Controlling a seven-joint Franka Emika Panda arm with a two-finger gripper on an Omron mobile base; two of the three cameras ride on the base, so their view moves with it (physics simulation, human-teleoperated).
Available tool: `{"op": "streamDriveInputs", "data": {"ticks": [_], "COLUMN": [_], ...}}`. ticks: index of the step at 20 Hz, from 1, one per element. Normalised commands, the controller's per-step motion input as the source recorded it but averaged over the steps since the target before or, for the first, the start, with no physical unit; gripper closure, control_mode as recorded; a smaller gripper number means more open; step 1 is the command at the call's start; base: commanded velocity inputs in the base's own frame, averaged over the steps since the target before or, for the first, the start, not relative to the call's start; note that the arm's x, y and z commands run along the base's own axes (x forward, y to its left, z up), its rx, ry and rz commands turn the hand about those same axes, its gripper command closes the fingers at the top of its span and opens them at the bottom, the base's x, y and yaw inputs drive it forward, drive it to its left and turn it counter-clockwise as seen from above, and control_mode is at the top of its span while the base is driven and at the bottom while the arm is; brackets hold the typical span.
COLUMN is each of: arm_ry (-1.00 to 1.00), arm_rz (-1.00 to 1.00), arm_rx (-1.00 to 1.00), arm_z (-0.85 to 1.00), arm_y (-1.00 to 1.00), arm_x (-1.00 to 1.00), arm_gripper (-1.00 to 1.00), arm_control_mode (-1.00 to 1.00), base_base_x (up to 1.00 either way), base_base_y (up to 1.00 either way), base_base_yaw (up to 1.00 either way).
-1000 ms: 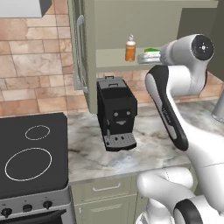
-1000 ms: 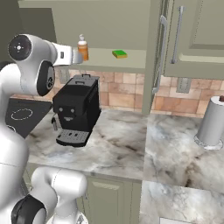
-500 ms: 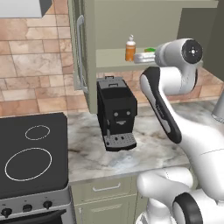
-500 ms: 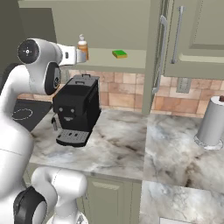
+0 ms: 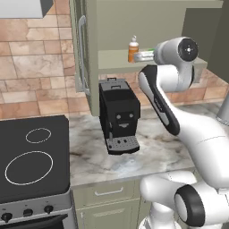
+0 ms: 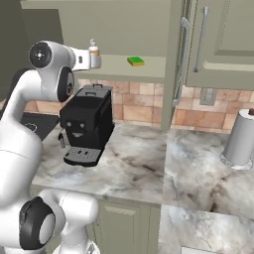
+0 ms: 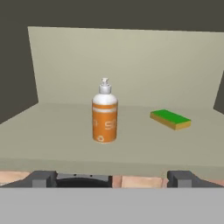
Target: Locate and retrieve the soap dispenser and sponge from the cabinet. Place them next to the sink.
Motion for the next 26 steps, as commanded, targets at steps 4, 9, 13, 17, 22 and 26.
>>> {"op": "streamDriveInputs", "data": {"ticks": [4,9,13,17,22,26], "arm_ry": [0.04,0.05,0.02,0.0,0.0,-0.01], "arm_rz": [0.0,0.0,0.0,0.0,0.0,0.0], "arm_rx": [0.0,0.0,0.0,0.0,0.0,0.0], "arm_z": [0.0,0.0,0.0,-0.02,-0.1,-0.1], "arm_y": [0.05,0.05,0.03,0.0,0.0,0.04], "arm_x": [0.36,0.4,0.36,0.37,0.33,0.2], "arm_gripper": [-1.0,-1.0,-1.0,-1.0,-1.0,-1.0], "arm_control_mode": [-1.0,-1.0,-1.0,-1.0,-1.0,-1.0], "base_base_x": [0.0,0.0,0.0,0.0,0.0,0.0], "base_base_y": [0.0,0.0,0.0,0.0,0.0,0.0], "base_base_yaw": [0.0,0.0,0.0,0.0,0.0,0.0]}}
